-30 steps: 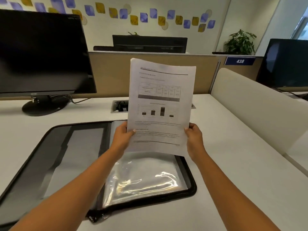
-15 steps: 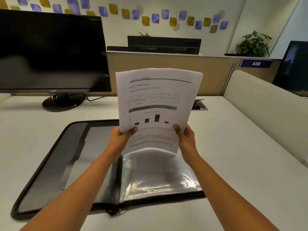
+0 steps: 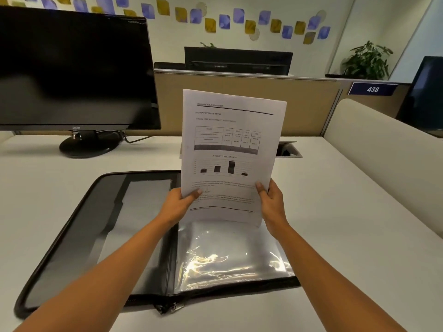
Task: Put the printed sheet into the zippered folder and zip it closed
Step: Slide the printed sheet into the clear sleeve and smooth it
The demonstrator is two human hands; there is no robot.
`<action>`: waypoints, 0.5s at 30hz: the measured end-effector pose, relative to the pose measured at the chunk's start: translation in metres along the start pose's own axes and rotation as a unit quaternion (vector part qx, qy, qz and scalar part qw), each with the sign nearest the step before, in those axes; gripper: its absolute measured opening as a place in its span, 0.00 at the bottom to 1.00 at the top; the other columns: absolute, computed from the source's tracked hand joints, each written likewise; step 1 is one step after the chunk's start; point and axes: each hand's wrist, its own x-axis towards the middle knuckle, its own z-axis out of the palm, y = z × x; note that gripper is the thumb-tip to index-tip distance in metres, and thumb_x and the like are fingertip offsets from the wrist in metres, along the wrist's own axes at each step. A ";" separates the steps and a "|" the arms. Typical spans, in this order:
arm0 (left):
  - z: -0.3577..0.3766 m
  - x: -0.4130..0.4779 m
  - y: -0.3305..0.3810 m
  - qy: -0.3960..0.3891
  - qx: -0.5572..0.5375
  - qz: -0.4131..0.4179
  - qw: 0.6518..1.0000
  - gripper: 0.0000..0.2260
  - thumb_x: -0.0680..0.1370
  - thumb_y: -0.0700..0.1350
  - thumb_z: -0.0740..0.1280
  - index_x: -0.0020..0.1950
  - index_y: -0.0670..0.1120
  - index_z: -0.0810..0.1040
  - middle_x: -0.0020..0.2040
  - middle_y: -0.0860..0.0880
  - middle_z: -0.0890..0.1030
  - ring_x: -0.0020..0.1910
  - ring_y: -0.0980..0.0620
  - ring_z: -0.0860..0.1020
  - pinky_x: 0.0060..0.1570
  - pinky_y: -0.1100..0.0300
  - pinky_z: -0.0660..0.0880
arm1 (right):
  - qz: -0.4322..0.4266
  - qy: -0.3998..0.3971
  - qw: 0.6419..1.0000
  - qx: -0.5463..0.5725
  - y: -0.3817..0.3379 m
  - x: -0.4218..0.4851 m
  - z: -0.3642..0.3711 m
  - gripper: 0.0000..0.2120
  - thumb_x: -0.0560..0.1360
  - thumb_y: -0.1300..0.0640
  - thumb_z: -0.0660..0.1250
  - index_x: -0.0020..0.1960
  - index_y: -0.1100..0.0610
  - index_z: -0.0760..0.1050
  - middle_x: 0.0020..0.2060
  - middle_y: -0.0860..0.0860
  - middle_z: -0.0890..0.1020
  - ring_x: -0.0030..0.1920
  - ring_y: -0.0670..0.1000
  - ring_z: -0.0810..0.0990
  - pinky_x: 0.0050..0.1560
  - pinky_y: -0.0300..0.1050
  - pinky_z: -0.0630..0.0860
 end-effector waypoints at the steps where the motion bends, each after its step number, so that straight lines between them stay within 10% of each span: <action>1: -0.002 0.003 -0.003 -0.027 0.058 -0.001 0.998 0.17 0.76 0.47 0.65 0.63 0.42 0.73 0.57 0.44 0.79 0.52 0.48 0.77 0.49 0.61 0.75 | -0.002 0.007 1.000 0.001 0.002 0.003 -0.001 0.12 0.79 0.53 0.56 0.61 0.50 0.68 0.55 0.49 0.77 0.52 0.51 0.76 0.50 0.46 0.77; 8: -0.014 0.004 -0.020 -0.219 0.412 0.033 0.884 0.35 0.72 0.67 0.54 0.73 0.49 0.60 0.72 0.46 0.66 0.68 0.45 0.68 0.68 0.47 0.64 | 0.031 0.056 0.998 0.023 0.012 0.022 -0.020 0.12 0.79 0.54 0.57 0.61 0.52 0.70 0.55 0.51 0.78 0.52 0.52 0.78 0.51 0.49 0.77; 15: -0.009 -0.015 -0.033 -0.181 0.524 0.084 0.828 0.34 0.75 0.65 0.56 0.75 0.49 0.56 0.76 0.50 0.56 0.75 0.53 0.54 0.71 0.55 0.56 | 0.060 0.096 0.991 0.075 0.013 0.034 -0.024 0.12 0.79 0.56 0.58 0.62 0.53 0.70 0.51 0.49 0.79 0.46 0.48 0.79 0.42 0.42 0.77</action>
